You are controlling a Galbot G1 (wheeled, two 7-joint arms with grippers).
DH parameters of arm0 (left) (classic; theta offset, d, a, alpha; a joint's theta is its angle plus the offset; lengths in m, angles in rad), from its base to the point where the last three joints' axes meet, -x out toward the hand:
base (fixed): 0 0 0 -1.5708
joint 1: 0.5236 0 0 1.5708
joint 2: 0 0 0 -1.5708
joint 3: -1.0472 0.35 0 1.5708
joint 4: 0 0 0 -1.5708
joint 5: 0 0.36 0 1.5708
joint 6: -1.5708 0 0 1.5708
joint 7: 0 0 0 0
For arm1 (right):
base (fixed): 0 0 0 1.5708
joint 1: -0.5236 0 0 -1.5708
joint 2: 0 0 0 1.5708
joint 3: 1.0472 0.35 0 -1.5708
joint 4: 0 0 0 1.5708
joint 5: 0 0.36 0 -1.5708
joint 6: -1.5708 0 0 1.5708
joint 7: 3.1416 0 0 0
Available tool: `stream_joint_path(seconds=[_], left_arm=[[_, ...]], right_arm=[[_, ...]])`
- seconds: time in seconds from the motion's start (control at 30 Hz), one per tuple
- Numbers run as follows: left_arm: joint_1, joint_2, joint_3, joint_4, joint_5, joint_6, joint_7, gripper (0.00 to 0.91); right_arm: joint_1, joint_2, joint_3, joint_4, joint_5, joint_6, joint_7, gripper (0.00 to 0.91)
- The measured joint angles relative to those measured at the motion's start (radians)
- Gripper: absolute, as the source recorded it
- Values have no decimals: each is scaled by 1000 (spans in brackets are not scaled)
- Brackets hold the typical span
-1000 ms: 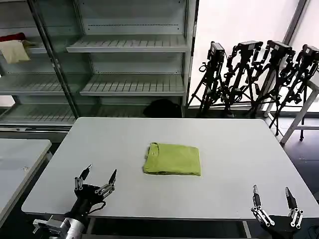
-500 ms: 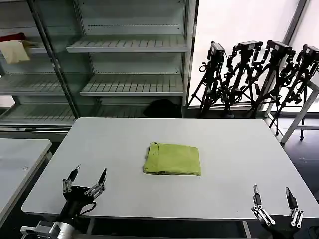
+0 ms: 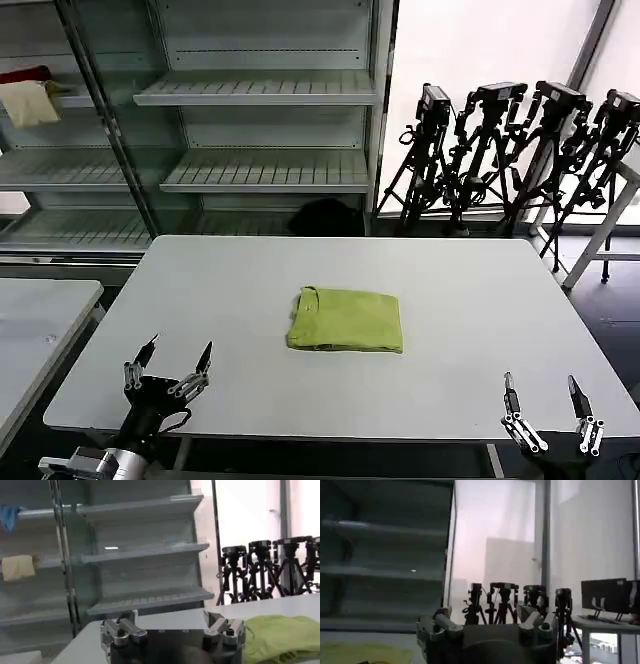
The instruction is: Fold and organize the clothes.
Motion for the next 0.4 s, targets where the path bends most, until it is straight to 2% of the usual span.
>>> stream_joint_path(seconds=[0.4], left_arm=[[22, -8, -5, -3, 4, -5, -2, 907]], right_arm=[[-1, -7, -3, -2, 3, -7, -14, 907]])
